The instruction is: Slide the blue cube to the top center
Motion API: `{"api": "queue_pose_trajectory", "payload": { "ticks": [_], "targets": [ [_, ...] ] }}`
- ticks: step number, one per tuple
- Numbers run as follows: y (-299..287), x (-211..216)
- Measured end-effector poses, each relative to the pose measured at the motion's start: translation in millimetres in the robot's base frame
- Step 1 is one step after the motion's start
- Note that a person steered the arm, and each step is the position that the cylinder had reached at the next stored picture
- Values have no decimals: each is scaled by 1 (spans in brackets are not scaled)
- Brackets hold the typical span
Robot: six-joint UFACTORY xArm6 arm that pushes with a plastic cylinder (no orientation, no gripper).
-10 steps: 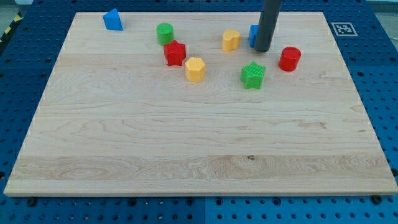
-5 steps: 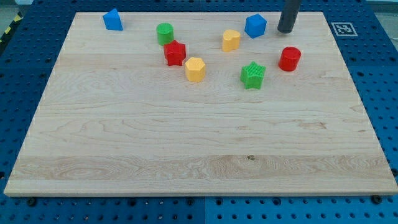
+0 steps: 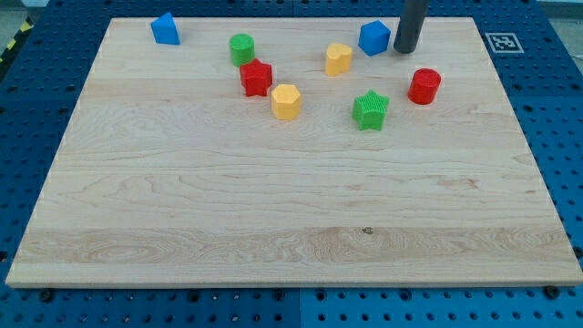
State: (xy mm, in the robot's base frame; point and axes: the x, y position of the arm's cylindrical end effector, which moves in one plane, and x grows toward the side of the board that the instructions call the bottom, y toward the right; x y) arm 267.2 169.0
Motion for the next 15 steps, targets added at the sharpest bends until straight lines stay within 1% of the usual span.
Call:
{"api": "queue_pose_trajectory", "payload": {
  "ticks": [2,3,5,8,13,15],
  "targets": [
    [-34,-4],
    [-35,-7],
    [-35,-42],
    [-39,-43],
    [-66,-43],
    [-86,-37]
  ]
}}
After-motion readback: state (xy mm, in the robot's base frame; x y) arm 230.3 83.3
